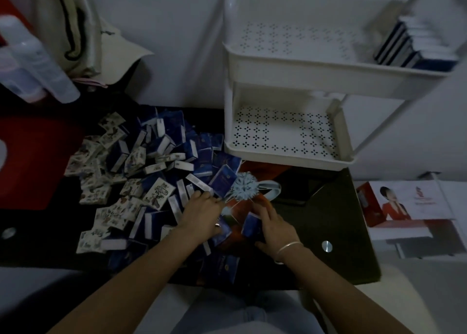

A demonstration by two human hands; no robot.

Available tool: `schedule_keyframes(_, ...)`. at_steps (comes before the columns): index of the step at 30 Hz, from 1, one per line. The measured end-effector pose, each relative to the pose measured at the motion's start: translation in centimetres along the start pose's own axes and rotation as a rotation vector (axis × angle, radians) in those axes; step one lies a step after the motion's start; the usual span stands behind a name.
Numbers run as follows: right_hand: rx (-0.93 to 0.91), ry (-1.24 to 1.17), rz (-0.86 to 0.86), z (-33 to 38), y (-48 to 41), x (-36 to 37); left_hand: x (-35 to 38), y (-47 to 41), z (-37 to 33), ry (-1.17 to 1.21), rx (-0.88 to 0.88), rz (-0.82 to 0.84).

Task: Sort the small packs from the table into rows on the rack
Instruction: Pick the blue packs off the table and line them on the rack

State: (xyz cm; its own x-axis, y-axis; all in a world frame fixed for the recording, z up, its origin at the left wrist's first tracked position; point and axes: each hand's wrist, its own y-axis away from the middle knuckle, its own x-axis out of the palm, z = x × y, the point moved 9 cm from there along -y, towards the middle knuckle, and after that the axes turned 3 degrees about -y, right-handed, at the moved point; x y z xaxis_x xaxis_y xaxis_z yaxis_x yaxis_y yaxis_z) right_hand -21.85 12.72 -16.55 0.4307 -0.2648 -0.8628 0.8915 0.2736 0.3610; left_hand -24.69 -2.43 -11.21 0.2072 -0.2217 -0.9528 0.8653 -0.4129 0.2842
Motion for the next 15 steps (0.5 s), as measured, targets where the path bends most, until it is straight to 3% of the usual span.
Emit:
schedule_keyframes(4, -0.016, 0.032, -0.017, 0.1, 0.2, -0.6, 0.2, -1.3, -0.1, 0.067, 0.034, 0.041)
schedule_keyframes(8, 0.168, -0.387, -0.073, -1.8, 0.2, -3.9, -3.3, -2.3, 1.0, 0.544, -0.098, -0.143)
schedule_keyframes(12, 0.211, -0.788, -0.290, -2.3, 1.6, -11.8, -8.9, -3.1, 2.2, 1.062, -0.171, -0.324)
schedule_keyframes(15, 0.148, -0.741, -0.556, -2.4, 3.4, -20.5, -15.8, -3.7, 1.3, 1.265, -0.073, -0.464)
